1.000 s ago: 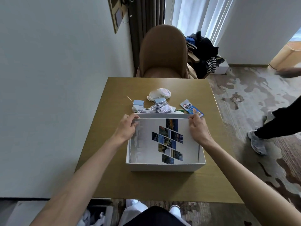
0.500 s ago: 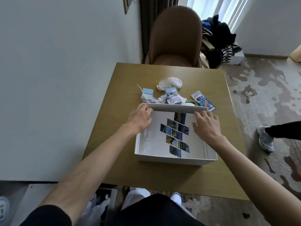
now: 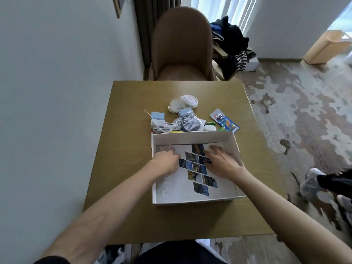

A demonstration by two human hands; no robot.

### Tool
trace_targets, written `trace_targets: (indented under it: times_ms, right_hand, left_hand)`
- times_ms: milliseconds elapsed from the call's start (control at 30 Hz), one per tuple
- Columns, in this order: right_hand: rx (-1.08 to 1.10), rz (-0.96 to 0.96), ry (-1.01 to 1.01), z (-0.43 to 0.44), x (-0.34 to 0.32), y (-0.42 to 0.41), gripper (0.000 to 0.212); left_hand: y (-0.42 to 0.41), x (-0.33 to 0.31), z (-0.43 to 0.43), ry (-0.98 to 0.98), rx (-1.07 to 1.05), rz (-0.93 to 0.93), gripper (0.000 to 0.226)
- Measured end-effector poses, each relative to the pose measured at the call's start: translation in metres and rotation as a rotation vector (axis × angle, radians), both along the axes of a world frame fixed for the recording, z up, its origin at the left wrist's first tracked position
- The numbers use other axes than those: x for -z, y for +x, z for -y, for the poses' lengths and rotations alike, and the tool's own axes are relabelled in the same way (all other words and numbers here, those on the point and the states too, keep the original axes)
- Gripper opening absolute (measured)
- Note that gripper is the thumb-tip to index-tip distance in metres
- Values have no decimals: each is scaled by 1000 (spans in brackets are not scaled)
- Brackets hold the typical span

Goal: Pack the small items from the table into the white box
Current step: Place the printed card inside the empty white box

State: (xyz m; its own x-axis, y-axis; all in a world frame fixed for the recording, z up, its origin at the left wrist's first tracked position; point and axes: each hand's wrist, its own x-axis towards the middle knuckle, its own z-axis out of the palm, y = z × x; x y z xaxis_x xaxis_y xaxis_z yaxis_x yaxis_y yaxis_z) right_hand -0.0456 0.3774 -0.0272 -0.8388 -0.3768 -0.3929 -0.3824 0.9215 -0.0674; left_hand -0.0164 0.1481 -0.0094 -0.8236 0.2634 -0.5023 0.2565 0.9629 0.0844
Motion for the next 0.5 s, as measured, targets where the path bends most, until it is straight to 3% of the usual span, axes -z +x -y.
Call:
trace_targets:
  times_ms: [100,167,233,333,433,500]
  right_hand:
    - [11,93,69,1,2,-1,71]
    - [37,145,10,5,-7,-6,64]
    - [99,93,-192,9,-22,-14,44]
    - [230,13,-588,9,-48,-33,23]
    - [395,110,-917,-2,-68,-62,16]
    - [466,76,-983,-17,-68,-86,14]
  left_hand:
    - [-5,8,-1,-17,35,43,50]
    - [-11,8,-5,-34,77,67,51]
    - [-20,2,-9,24,108,70,45]
    - [-35,-11,-8,301,30,57,33]
    - [-46,-27,-4,619,-119,-75,26]
    - [-53,-35,-5,749,-211,-181,23]
